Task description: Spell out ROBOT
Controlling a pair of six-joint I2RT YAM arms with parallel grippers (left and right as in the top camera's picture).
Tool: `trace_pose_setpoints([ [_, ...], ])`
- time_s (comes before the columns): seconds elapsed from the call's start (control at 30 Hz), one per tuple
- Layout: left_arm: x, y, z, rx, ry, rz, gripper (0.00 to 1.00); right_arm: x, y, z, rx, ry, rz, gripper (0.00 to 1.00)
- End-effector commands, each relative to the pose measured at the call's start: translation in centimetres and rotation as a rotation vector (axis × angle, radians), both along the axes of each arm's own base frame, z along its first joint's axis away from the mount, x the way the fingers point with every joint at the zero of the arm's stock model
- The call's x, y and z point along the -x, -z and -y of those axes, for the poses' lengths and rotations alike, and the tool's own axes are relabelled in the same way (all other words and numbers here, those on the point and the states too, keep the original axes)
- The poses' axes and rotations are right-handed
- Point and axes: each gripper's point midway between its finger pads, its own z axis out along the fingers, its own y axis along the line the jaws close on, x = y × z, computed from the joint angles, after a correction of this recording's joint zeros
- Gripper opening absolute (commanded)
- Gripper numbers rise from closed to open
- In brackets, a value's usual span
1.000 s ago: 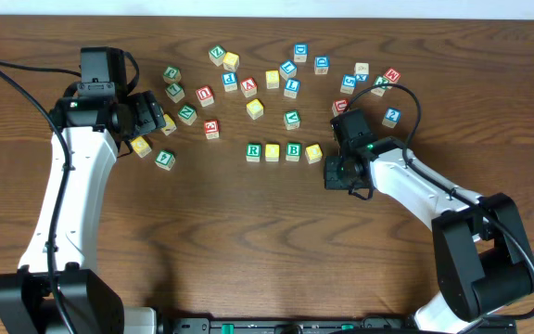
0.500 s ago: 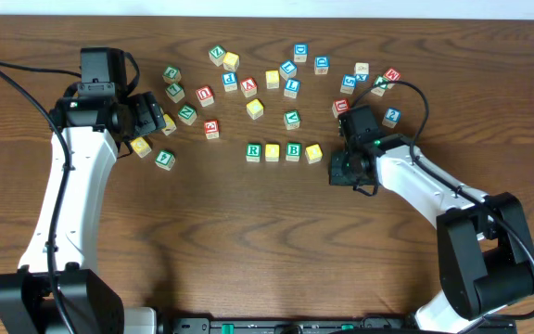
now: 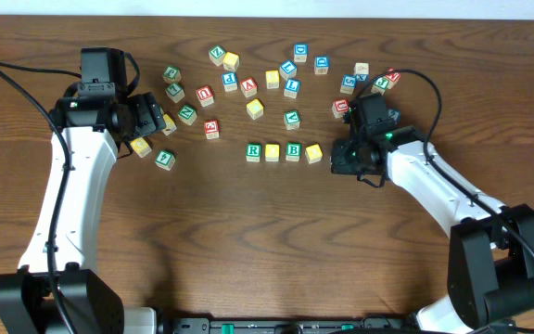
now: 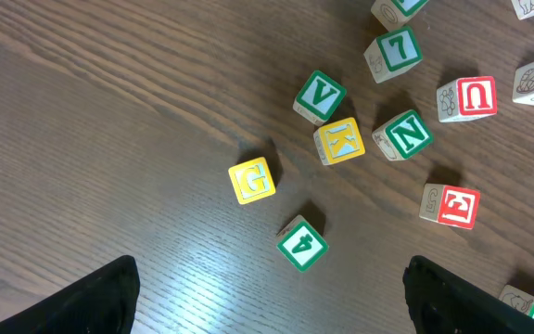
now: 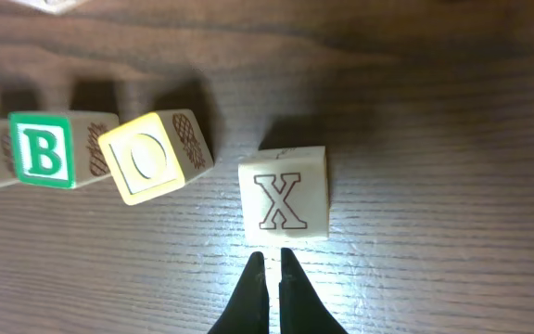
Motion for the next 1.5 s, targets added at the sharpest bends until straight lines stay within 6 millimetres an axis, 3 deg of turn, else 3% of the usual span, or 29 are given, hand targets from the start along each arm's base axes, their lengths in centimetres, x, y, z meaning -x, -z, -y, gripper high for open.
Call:
trace_pose_setpoints([
  [0.0, 0.0, -0.2, -0.4, -0.016, -0.002, 0.001, 0.9, -1.3, -1.6, 0.7, -0.021, 0.015, 0.051, 0.01],
  [0.2, 0.0, -0.2, -0.4, -0.016, -0.002, 0.001, 0.9, -2.4, -1.9, 2.0, -0.027, 0.055, 0.08, 0.01],
  [0.4, 0.0, -0.2, -0.4, -0.015, -0.002, 0.001, 0.9, -2.8, -2.0, 2.1, -0.028, 0.046, 0.096, 0.01],
  [0.77, 0.0, -0.2, -0.4, -0.016, -0.002, 0.001, 0.9, -3.0, 0.4, 0.2, -0.101, -0.051, 0.06, 0.01],
  [1.27, 0.0, -0.2, -0.4, -0.016, -0.002, 0.001, 0.9, -2.4, 2.2, 0.5, -0.073, -0.053, 0.011, 0.01],
  [1.47, 0.0, -0.2, -0.4, -0.016, -0.002, 0.001, 0.9, -2.0, 2.8, 1.9, -0.004, -0.026, -0.014, 0.01],
])
